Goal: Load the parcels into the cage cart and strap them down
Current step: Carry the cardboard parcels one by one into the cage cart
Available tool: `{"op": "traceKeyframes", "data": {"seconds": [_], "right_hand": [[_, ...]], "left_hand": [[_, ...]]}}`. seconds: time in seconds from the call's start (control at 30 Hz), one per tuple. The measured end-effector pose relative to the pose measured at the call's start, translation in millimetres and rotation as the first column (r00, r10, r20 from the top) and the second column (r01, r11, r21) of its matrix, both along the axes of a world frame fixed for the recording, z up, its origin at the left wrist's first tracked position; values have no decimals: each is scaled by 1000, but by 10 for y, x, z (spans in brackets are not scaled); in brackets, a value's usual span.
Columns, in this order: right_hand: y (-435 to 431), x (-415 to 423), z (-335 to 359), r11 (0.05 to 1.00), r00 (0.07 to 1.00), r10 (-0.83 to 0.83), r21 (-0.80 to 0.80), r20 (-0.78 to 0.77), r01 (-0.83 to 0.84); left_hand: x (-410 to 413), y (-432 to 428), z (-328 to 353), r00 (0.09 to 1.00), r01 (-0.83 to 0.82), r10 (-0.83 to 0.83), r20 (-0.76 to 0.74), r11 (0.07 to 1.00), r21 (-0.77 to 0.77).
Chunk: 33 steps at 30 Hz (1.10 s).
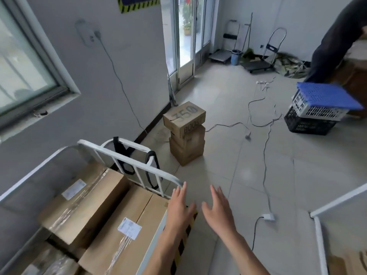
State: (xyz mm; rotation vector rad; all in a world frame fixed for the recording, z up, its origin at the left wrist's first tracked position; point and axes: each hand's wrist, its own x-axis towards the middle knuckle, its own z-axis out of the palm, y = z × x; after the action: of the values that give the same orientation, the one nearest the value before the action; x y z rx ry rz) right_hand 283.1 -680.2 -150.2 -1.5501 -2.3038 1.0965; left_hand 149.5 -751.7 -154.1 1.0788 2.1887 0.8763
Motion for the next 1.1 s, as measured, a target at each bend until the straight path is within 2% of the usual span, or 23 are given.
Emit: {"op": "traceKeyframes", "data": {"seconds": [0.23,0.43,0.73,0.9,1.1], "right_hand": [[998,17,125,1000,999,-2,6,-47,2],[2129,-493,152,999,998,29,42,-56,-27],[3667,-1150,265,998,1000,18,58,23,-19],[4277,-1515,263,1000,1000,6,18,14,-6],[5060,-1983,9,996,997,74,-45,29,-72]], "left_hand": [[-67,1003,167,1000,-23,23,-15,1000,-1],[-404,2187,133,999,22,-21,-40,1000,21],[-1185,3804,122,998,-39,37,42,997,66],[-1581,4341,119,996,-67,64,56,996,52],[-2065,5031,-104,985,-158,159,68,987,-13]]}}
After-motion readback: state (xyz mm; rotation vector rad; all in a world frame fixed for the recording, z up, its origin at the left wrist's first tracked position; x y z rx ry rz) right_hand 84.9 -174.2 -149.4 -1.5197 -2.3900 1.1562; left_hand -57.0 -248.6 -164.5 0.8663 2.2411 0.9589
